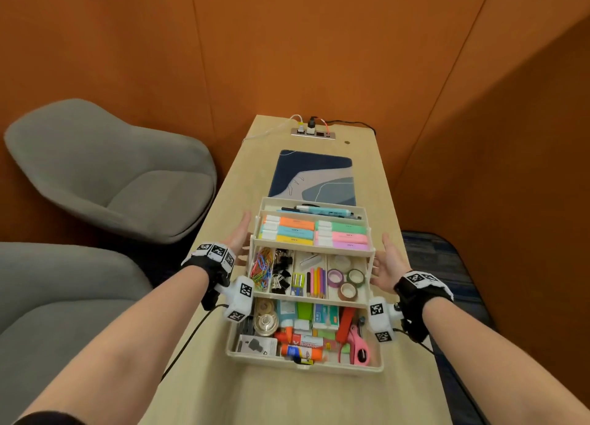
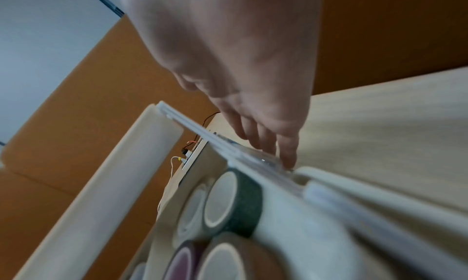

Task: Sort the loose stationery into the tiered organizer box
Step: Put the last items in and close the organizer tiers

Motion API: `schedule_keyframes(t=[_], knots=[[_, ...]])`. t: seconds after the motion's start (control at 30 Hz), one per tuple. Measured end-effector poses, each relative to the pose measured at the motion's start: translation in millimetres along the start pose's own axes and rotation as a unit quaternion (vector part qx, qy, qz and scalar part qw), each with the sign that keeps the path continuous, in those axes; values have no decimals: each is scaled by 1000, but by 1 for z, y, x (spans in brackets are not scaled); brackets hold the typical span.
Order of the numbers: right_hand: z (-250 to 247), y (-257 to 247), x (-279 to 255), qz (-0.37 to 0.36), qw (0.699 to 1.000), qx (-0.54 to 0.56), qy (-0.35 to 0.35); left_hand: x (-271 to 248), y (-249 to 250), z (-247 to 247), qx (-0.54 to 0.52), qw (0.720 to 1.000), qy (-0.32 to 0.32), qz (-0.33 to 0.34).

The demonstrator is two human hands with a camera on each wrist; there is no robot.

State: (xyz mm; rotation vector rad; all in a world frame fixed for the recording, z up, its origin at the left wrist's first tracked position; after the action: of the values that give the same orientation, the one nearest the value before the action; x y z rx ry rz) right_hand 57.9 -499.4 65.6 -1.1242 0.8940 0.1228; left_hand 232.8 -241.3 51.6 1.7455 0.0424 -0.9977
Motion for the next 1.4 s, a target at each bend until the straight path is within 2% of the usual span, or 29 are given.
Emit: schedule_keyframes(t=[0.37,0.53,0.73,0.87,1.07,1.4], knots=[[-7,-2,1,1,998,38,-51,-5,16,-5,-83,996,-33,-3],[-9,-12,-7,-19,995,75,-60,-21,28,-7,-64,997,-26,19],[-11,-20,-31,-34,998,6,-51,-42,30,-13,-37,998,-50,27],[-10,-16,-53,-46,997,-30,-51,-71,28,-12,-4,997,-58,58],[-11,-6,-81,-70,995,-58,-44,-101,12,-13,26,993,-40,107],[-13,37,-118,-114,993,-28,-27,-133,-34,-1,24,986,42,162]])
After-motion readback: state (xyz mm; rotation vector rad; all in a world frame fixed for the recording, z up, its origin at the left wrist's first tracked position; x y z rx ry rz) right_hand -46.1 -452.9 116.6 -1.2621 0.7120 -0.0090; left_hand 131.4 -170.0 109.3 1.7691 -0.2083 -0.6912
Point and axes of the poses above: each hand's wrist, its own x-axis towards the middle knuckle, its own z-axis out of the palm, y = z × x, the point moved 1 cm from there along x, towards the middle knuckle, and after that the axes turned 6 degrees about -y, right-handed, at the moved point
